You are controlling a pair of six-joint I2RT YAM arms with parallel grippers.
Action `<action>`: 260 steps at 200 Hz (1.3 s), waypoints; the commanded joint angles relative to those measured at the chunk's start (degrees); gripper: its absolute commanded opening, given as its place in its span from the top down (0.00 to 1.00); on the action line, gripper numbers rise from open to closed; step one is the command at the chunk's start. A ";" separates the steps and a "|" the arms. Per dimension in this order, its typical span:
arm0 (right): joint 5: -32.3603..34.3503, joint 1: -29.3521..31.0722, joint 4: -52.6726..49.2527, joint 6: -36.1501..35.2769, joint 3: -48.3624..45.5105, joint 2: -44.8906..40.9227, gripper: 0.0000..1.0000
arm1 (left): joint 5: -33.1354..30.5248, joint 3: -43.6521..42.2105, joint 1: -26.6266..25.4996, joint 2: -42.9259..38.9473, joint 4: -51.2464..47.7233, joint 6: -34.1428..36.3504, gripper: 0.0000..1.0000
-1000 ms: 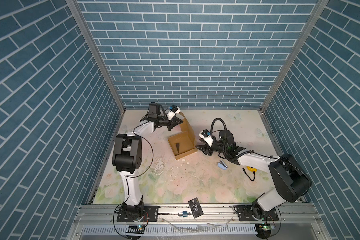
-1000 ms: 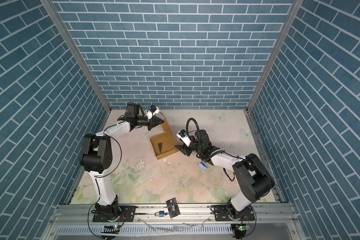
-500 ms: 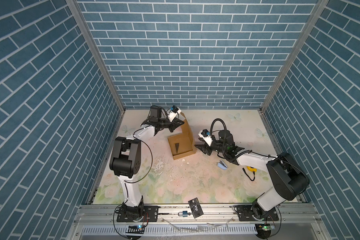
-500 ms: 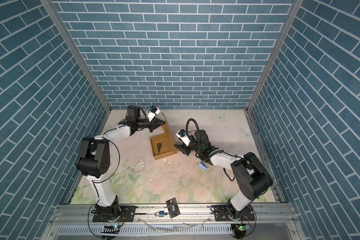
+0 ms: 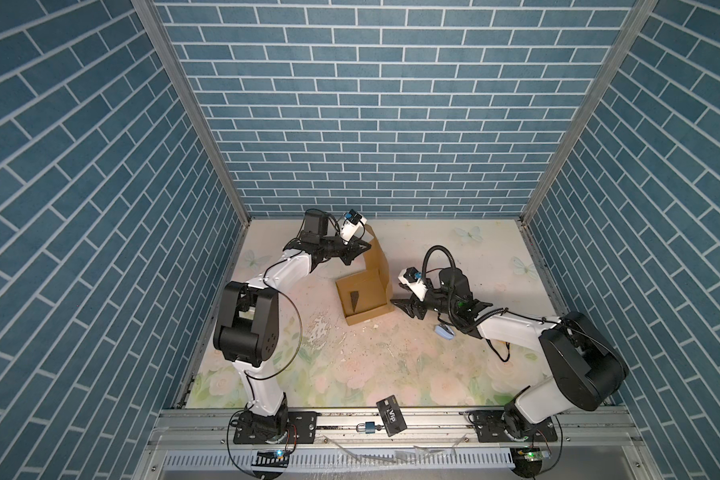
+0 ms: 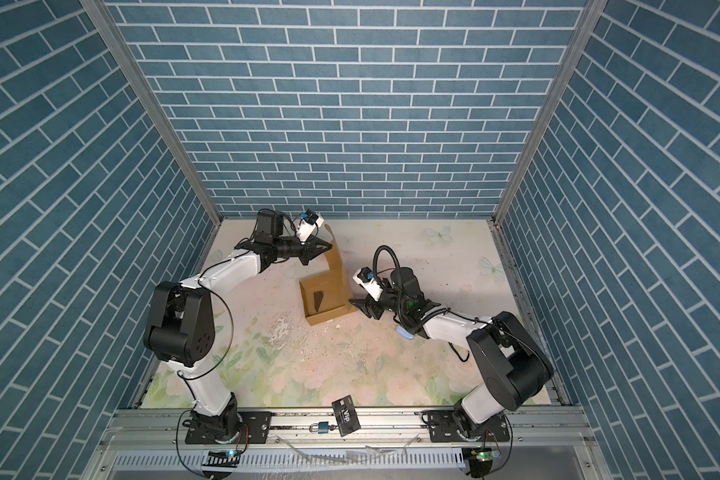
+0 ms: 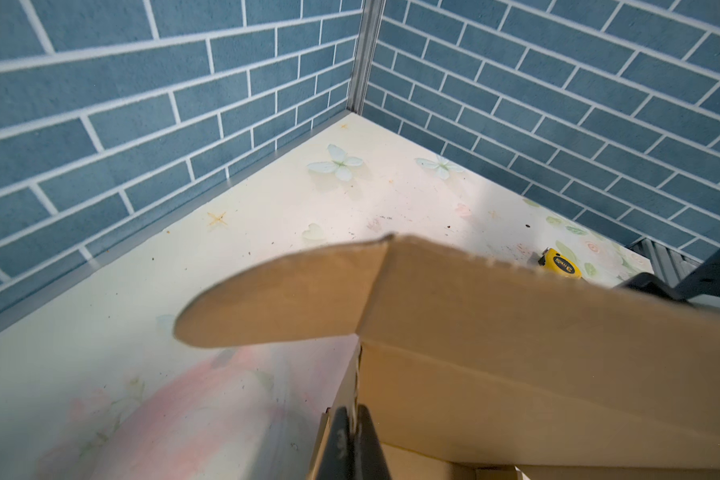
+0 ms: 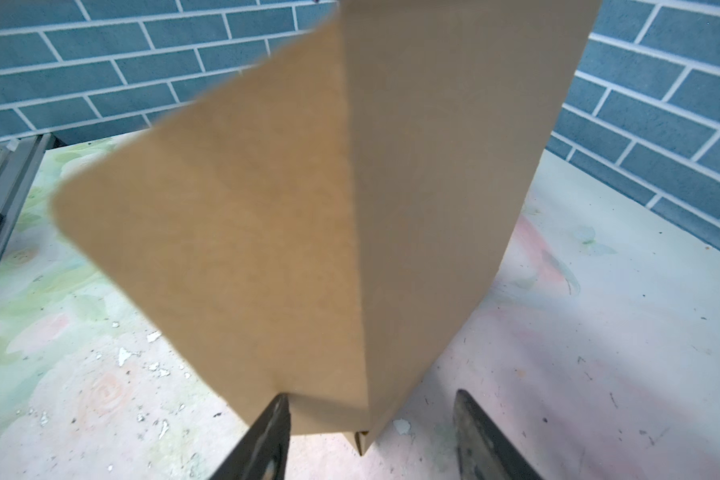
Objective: Fold the paper box
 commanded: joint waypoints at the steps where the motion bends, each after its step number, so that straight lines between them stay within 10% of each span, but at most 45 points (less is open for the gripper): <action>1: -1.00 1.18 1.13 -2.29 -0.58 -2.01 0.37 | -0.72 0.16 -0.70 -2.25 -2.18 -0.33 1.00; 260: 19.72 10.33 3.90 -7.02 1.26 3.08 0.65 | -0.78 -19.74 0.49 -8.88 10.88 -16.44 1.00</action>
